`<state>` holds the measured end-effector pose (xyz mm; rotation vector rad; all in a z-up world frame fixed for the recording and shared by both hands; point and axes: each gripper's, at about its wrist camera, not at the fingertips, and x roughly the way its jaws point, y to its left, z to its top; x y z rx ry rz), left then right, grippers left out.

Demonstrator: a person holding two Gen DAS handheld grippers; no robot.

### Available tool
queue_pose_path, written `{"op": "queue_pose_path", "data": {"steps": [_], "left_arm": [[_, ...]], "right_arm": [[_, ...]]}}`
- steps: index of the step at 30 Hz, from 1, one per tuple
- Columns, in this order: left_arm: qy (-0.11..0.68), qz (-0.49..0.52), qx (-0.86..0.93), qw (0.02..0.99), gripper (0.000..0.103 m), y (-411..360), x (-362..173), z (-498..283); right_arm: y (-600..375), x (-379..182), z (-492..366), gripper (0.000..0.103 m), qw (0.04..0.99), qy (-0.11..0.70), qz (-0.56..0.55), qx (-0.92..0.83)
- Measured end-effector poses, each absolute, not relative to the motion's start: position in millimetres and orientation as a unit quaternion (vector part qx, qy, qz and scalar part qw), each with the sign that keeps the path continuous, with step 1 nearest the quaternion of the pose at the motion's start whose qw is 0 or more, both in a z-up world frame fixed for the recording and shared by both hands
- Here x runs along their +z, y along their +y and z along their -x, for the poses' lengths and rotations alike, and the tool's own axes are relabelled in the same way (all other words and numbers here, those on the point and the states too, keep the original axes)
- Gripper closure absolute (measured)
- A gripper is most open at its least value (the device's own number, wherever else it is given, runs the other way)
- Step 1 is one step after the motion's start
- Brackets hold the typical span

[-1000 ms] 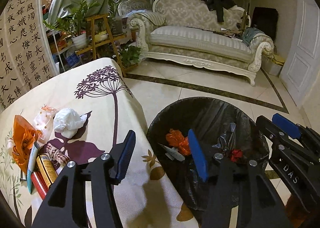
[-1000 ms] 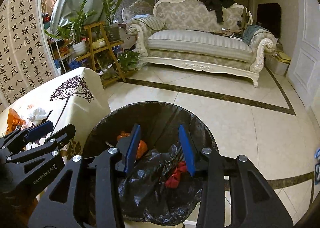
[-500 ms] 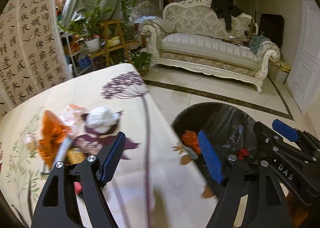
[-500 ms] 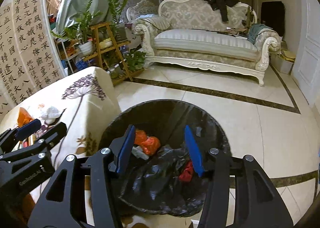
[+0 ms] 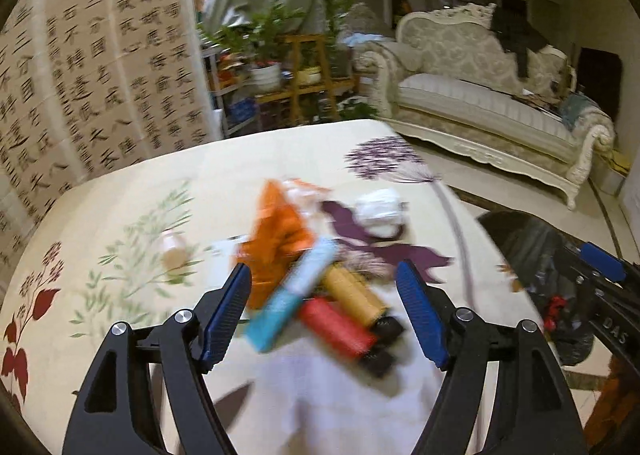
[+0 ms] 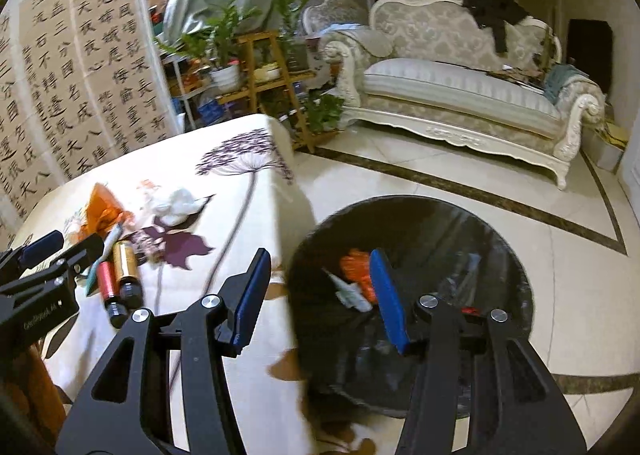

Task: Collect trash
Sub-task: 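Grasp the orange plastic bag with the left gripper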

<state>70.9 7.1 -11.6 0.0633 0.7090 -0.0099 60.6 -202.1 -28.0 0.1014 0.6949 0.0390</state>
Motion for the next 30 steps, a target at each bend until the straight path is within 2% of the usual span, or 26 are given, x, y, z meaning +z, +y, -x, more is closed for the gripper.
{"op": "queue_pose_path", "data": {"steps": [10,14,17,18,20,30], "left_arm": [[0.364,-0.016,0.006,0.931,0.031,43.8,-19.8,-100.9],[0.376,-0.015,-0.006,0.927,0.039,47.1,-26.4,-113.3],[0.384,-0.015,-0.014,0.923,0.057,50.0,-30.9,-118.0],[0.390,-0.016,-0.019,0.921,0.067,49.7,-33.2,-119.4],[0.393,-0.018,-0.027,0.919,0.076,48.2,-35.4,-119.8],[0.361,0.003,-0.032,0.932,0.078,59.9,-14.0,-103.3]], "right_arm": [[-160.7,-25.8,-76.6,0.053,0.935,0.348,-0.033,0.059],[-152.3,-26.5,-83.5,0.053,0.933,0.351,-0.029,0.067],[-148.5,-27.4,-88.5,0.053,0.932,0.354,-0.027,0.072],[-147.0,-27.8,-89.9,0.053,0.931,0.356,-0.026,0.073],[-144.3,-27.9,-91.6,0.053,0.931,0.357,-0.025,0.075],[-126.2,-30.7,-91.9,0.053,0.926,0.365,-0.015,0.092]]}}
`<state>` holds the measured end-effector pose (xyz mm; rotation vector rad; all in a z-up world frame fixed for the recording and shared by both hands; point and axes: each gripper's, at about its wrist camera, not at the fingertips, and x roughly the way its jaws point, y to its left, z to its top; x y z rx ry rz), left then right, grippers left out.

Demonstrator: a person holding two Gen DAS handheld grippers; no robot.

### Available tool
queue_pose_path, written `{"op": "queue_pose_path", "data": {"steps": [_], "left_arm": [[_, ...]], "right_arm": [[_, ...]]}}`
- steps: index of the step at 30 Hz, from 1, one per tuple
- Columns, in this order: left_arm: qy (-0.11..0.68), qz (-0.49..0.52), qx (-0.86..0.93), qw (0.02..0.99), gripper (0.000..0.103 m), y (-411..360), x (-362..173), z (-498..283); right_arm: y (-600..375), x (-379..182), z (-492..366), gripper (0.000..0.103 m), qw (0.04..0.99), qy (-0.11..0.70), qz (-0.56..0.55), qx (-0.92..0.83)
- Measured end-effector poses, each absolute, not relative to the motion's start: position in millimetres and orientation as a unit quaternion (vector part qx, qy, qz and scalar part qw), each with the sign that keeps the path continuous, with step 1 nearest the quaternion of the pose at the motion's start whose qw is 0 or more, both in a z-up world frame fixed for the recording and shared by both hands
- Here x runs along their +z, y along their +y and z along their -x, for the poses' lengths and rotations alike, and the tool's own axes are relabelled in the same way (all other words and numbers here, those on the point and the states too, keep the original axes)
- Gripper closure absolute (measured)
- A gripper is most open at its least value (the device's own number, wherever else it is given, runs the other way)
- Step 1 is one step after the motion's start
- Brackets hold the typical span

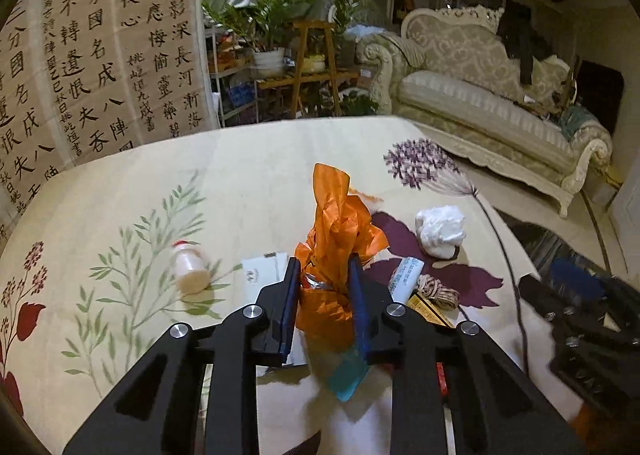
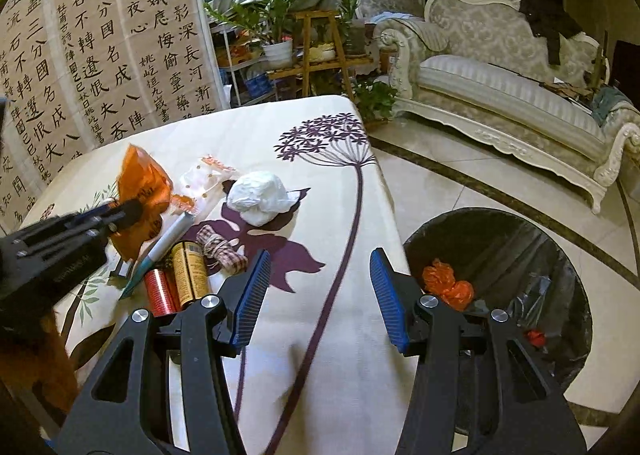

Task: Collect trash
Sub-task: 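Grasp the orange plastic bag with the left gripper, then grasp the red can with the right gripper while the left gripper holds the orange bag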

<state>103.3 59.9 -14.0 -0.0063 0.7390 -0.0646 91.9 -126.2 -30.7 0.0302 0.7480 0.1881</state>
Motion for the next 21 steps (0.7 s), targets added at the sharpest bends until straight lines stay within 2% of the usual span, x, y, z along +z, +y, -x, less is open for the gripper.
{"op": "queue_pose_path", "data": {"steps": [13,18,21], "left_arm": [[0.356,0.022,0.011,0.934,0.078,103.2,-1.5,-60.7],[0.362,0.032,0.033,0.931,0.078,125.9,-5.7,-45.9],[0.366,0.038,0.047,0.929,0.078,139.6,-10.0,-39.4]], "right_arm": [[-79.3,-25.6,-73.2,0.053,0.920,0.364,0.017,0.147],[-59.9,-25.6,-63.8,0.067,0.914,0.367,0.035,0.170],[-47.2,-25.4,-59.2,0.071,0.910,0.368,0.045,0.185]]}}
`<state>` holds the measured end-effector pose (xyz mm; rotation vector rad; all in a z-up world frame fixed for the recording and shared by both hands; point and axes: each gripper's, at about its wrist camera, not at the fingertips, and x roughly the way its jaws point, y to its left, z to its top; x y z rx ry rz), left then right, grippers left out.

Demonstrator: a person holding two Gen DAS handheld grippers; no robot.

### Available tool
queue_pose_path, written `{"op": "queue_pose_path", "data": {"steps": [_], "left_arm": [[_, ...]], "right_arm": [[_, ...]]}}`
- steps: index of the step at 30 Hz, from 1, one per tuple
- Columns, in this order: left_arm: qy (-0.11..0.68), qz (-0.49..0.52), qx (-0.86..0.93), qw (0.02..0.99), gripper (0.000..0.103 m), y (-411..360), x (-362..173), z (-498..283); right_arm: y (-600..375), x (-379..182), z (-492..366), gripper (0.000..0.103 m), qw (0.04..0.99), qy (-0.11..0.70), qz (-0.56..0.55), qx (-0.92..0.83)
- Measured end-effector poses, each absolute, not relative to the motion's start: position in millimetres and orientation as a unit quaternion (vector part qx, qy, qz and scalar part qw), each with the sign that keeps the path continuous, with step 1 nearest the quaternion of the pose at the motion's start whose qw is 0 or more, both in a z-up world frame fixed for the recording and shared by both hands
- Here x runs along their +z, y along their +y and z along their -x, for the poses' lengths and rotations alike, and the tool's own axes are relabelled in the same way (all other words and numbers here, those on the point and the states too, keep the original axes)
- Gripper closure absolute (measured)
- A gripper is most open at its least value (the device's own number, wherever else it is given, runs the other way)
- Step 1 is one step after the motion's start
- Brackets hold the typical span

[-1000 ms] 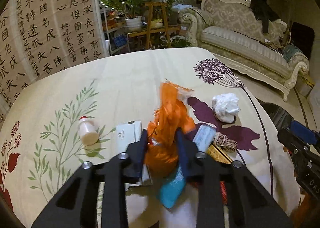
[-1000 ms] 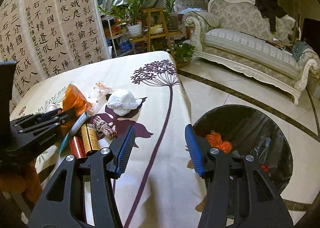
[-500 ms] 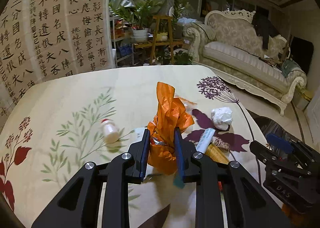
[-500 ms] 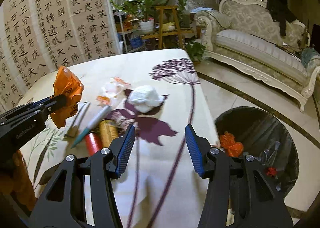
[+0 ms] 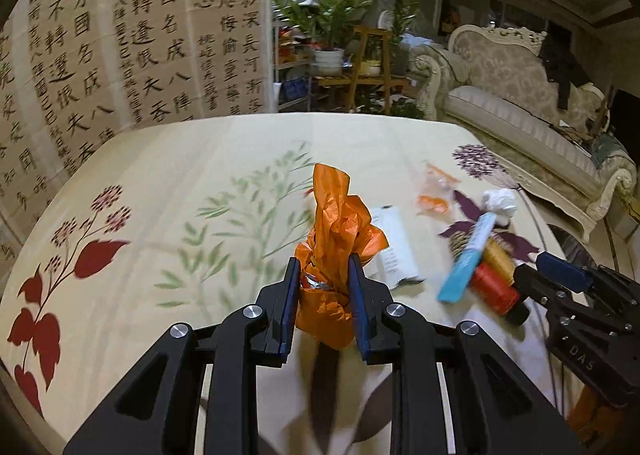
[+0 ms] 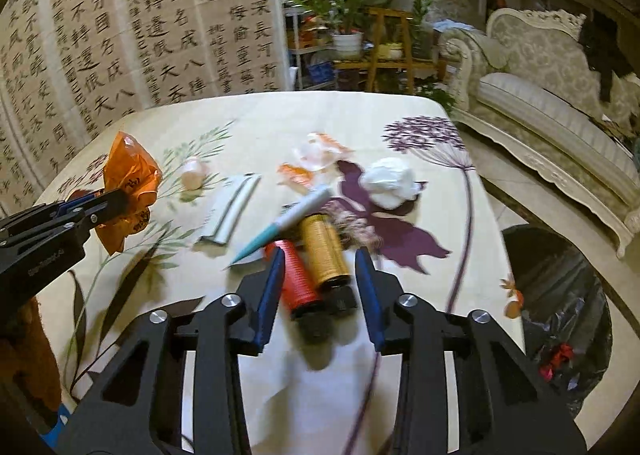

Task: Collect trash
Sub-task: 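Grasp the red can with the right gripper while the left gripper holds the orange bag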

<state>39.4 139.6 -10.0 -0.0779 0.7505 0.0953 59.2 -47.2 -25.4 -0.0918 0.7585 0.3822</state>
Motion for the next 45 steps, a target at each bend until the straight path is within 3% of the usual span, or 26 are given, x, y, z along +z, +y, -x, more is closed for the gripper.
{"op": "queue_pose_path", "data": {"steps": [4,29,45], "left_arm": [[0.371,0.045,0.053,0.926,0.078,151.3,-14.7,-33.7],[0.381,0.072,0.038,0.921,0.078,163.5,-30.2,-24.8],[0.385,0.085,0.032,0.918,0.078,171.5,-33.4,-22.0]], "right_arm": [[-30.2,-28.1,-54.6,0.076,0.903,0.373,0.061,0.206],[-14.2,-52.9,-53.5,0.076,0.875,0.425,0.077,0.220],[-19.4,-35.0,-65.6,0.075,0.895,0.393,0.089,0.194]]}}
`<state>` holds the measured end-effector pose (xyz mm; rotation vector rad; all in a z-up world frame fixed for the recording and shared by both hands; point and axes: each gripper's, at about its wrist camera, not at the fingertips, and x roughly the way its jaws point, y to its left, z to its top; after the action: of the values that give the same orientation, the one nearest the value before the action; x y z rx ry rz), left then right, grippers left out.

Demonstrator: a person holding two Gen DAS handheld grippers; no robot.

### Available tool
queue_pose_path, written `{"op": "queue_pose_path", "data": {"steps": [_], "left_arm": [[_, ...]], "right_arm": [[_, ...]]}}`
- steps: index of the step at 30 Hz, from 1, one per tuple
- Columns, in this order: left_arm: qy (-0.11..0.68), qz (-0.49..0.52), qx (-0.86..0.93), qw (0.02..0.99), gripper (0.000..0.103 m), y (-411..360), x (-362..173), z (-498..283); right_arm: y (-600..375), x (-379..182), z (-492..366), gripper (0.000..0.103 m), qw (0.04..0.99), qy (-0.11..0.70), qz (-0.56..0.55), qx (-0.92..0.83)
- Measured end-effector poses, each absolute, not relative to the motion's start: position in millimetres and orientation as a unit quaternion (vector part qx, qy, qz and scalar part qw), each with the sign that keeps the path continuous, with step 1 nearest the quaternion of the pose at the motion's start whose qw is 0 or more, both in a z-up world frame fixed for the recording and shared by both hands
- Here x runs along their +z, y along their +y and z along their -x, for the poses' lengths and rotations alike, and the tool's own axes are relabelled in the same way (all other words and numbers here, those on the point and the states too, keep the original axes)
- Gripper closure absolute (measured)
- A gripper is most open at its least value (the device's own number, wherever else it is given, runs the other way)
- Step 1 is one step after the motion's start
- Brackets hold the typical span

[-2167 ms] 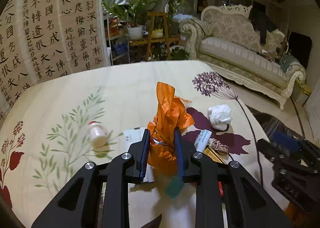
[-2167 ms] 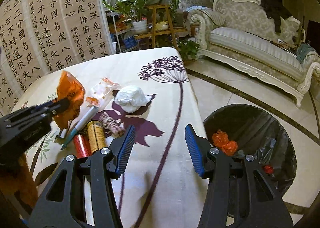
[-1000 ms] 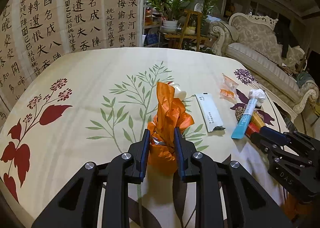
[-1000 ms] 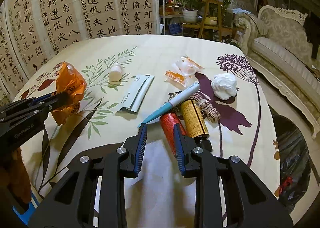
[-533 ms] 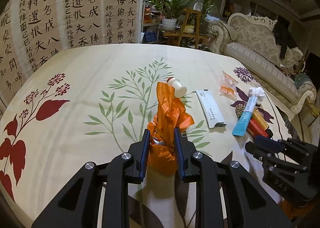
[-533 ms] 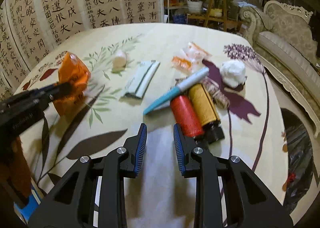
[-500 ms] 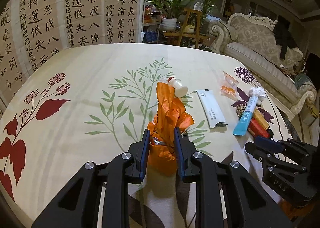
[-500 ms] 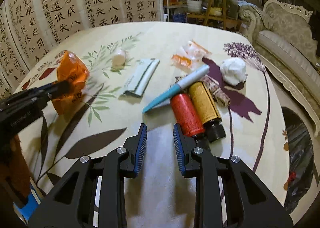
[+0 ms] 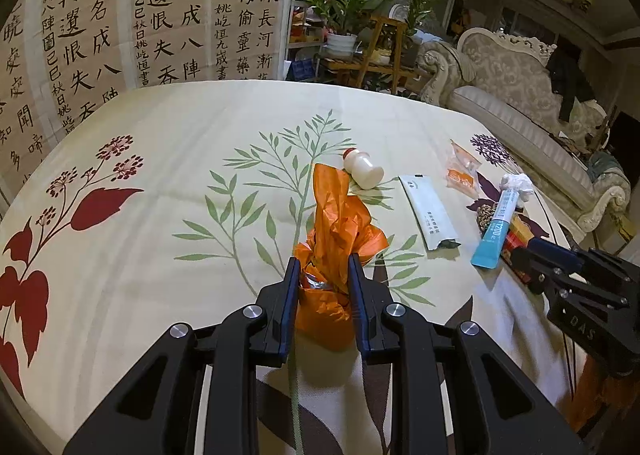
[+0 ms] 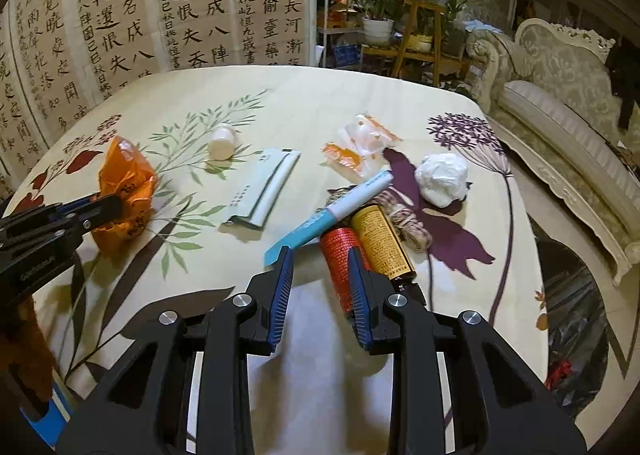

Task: Collect trash
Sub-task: 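Grasp the red can with the right gripper while the left gripper holds the orange bag, then carry the red can and orange bag over the bin and open both grippers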

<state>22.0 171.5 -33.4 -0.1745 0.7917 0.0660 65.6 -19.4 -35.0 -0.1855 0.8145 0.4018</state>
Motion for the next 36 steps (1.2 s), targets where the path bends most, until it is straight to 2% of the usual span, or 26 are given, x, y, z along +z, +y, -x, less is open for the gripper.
{"op": "queue_pose_path", "data": {"steps": [16,19,28,36], "left_arm": [[0.385,0.082,0.027,0.919,0.078,166.6,-33.3,-25.7],[0.386,0.080,0.027,0.919,0.078,166.0,-33.2,-25.6],[0.381,0.078,0.022,0.921,0.078,153.3,-30.5,-19.0],[0.351,0.069,-0.008,0.934,0.078,109.8,-14.9,-10.2]], "right_arm": [[-19.2,-57.3,-72.8,0.075,0.882,0.419,0.098,0.192],[-18.7,-56.3,-70.9,0.080,0.881,0.419,0.095,0.198],[-36.5,-45.1,-51.0,0.080,0.897,0.392,0.068,0.191],[-80.5,-22.2,-33.3,0.080,0.930,0.338,0.040,0.136]]}}
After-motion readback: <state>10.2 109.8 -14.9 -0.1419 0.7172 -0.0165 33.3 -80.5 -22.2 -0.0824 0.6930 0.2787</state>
